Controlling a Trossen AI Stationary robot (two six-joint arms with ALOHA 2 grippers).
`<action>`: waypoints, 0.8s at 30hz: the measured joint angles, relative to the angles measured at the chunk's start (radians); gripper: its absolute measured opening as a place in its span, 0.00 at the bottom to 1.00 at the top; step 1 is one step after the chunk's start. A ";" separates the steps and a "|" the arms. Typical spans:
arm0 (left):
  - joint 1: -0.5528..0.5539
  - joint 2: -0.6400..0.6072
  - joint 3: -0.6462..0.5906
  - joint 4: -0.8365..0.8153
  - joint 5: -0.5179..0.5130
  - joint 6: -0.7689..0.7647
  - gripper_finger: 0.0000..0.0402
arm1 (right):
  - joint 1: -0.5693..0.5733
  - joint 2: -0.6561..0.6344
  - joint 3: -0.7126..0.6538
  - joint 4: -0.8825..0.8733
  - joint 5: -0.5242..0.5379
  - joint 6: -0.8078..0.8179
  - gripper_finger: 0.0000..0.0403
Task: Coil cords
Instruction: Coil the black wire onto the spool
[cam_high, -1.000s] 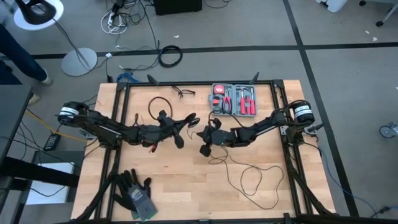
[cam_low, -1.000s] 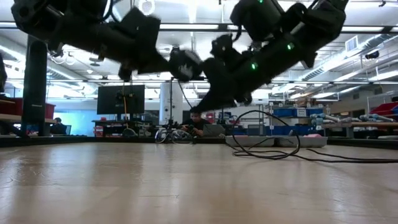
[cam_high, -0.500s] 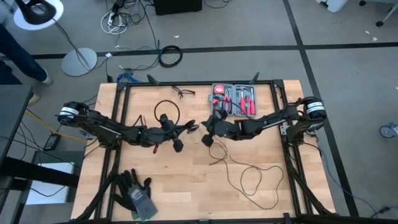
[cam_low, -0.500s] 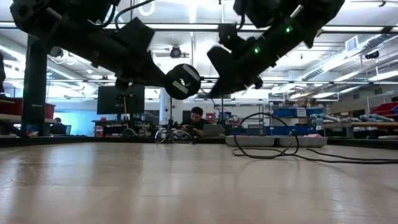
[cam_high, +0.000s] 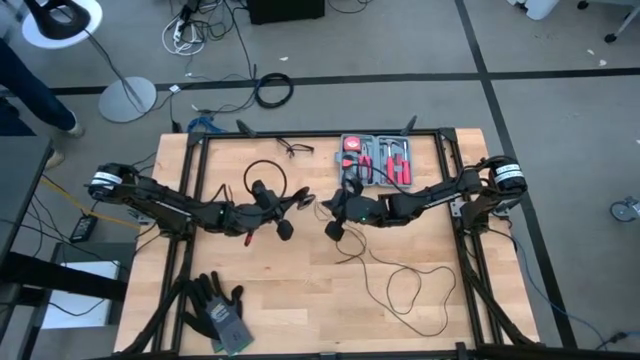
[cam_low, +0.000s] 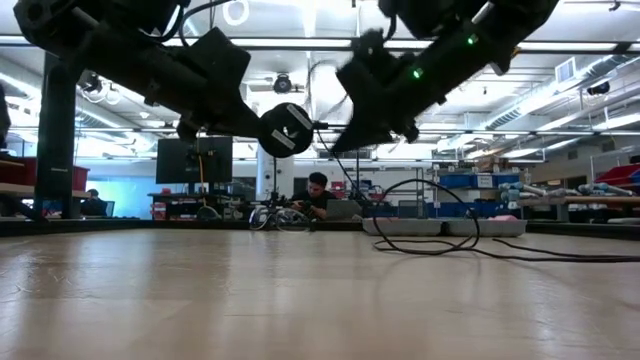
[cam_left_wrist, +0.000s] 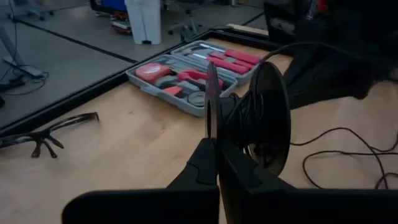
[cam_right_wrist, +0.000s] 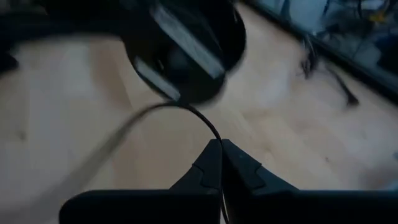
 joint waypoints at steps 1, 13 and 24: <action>0.000 -0.007 0.000 -0.006 -0.006 0.000 0.00 | 0.003 0.001 0.000 -0.035 0.004 0.020 0.00; -0.008 -0.075 -0.001 -0.029 -0.021 0.024 0.00 | 0.102 0.002 -0.121 -0.141 0.144 0.250 0.00; -0.031 -0.130 -0.001 -0.024 0.115 0.030 0.00 | 0.104 0.002 -0.314 0.026 0.134 0.434 0.01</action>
